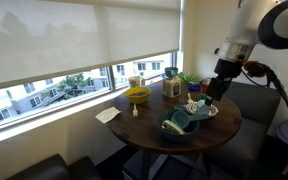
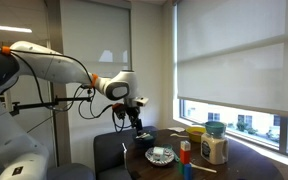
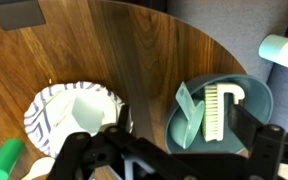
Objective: Put the measuring spoon in the yellow bowl
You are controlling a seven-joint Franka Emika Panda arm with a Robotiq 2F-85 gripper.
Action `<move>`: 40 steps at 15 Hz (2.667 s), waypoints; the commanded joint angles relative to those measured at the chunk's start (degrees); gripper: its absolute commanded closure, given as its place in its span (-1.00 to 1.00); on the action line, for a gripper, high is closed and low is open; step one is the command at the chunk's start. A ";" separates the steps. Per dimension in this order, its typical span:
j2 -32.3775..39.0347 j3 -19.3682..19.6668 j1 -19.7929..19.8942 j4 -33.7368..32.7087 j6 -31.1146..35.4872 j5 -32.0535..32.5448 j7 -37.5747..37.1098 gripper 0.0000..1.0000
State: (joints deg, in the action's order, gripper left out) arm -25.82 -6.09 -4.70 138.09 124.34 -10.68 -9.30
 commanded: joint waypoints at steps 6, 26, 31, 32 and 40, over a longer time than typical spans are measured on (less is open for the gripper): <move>7.77 -1.41 -1.25 -1.37 -0.65 -0.64 -0.93 -1.00; 10.00 -0.12 -1.12 -3.94 1.30 -2.89 -0.85 -0.15; 10.44 -0.27 -1.01 -3.97 1.63 -2.79 -1.49 0.73; 10.42 -0.26 -1.01 -4.00 1.59 -2.81 -1.57 0.86; 5.69 1.97 -1.92 -7.19 1.24 -10.10 1.87 0.96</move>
State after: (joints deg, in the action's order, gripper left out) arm -17.19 -5.61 -5.69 132.42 125.27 -16.10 -9.53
